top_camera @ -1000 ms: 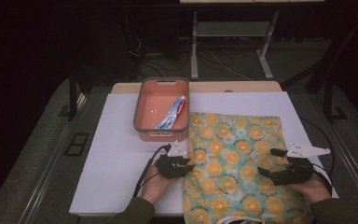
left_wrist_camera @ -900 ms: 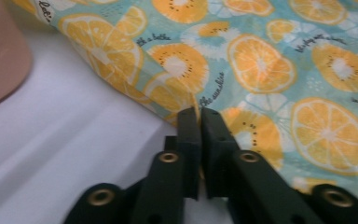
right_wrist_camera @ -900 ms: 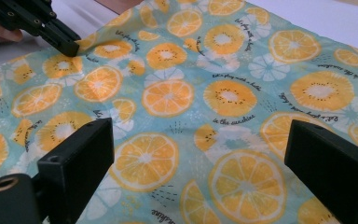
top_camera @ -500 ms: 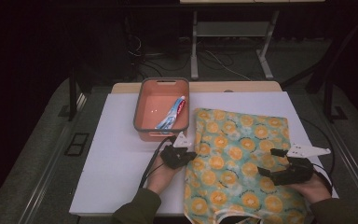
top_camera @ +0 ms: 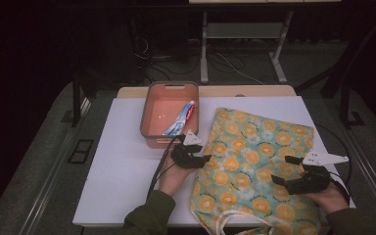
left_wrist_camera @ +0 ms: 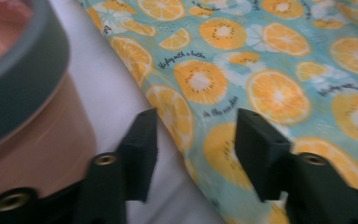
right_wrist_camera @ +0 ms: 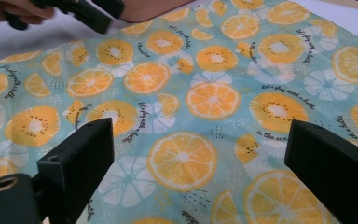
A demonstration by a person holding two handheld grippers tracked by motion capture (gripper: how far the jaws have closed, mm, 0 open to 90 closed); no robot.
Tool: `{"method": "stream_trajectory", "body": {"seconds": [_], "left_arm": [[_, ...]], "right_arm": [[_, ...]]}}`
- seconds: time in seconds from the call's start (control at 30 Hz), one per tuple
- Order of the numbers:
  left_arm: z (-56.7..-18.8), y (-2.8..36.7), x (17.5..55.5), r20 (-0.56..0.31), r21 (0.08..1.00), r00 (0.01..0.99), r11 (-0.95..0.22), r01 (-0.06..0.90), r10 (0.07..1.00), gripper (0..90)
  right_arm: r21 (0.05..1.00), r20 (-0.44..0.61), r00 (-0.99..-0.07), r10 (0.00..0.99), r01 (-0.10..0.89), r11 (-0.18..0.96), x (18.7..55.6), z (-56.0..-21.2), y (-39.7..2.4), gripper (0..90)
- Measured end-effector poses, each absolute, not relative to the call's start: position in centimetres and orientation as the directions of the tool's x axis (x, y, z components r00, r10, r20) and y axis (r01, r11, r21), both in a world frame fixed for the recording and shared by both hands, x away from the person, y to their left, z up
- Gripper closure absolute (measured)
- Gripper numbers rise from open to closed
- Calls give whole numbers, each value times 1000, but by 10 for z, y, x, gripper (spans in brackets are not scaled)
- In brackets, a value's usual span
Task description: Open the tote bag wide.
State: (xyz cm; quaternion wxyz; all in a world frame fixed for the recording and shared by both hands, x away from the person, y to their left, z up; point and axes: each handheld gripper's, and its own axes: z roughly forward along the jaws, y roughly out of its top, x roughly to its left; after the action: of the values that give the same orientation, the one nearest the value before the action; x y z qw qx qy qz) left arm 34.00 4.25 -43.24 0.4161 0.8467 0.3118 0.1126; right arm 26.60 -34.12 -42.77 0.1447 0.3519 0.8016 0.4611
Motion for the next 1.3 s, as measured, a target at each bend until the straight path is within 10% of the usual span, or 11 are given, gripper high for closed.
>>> {"method": "stream_trajectory", "body": {"seconds": [0.67,1.3], "left_arm": [[-448,69,280,-231,709,804,-471,525,548,298],[-447,52,274,-116,695,875,-591,410,471,891]], "right_arm": [[838,87,-707,702,433,333,266,-429,-340,79],[837,86,-709,700,433,335,266,-429,-340,79]]}}
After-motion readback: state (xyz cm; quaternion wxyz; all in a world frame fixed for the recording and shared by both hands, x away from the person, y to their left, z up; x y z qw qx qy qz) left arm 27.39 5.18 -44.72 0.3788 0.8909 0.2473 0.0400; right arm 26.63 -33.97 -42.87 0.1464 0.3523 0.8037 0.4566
